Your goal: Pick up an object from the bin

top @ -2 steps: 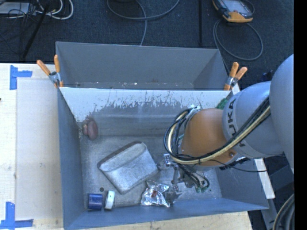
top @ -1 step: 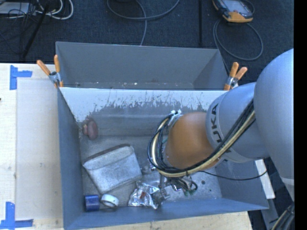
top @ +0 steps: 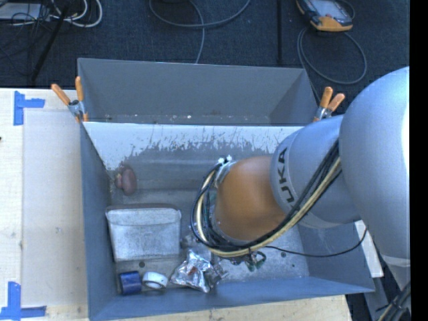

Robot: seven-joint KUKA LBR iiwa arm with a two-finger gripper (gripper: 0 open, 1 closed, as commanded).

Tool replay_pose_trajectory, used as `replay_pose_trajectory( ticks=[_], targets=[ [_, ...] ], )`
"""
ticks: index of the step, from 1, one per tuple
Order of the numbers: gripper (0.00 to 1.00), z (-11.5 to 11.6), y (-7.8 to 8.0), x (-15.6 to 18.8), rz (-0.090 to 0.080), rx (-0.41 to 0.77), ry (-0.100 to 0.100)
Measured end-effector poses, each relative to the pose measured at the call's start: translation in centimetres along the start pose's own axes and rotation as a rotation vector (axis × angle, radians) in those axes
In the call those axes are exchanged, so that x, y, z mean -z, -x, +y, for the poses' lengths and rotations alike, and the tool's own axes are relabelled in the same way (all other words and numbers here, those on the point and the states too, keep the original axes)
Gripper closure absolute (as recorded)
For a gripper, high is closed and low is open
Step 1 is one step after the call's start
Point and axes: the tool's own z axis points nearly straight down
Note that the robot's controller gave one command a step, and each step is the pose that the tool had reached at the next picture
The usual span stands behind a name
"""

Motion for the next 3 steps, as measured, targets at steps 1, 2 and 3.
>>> replay_pose_trajectory(
  ticks=[1,2,3],
  targets=[
    [1.0,0.4,-0.1,-0.1,0.004,0.003,0.007],
    [1.0,0.4,1.4,12.0,0.01,-0.021,0.008],
    [1.0,0.5,0.8,15.6,0.015,0.047,0.01]
  ],
)
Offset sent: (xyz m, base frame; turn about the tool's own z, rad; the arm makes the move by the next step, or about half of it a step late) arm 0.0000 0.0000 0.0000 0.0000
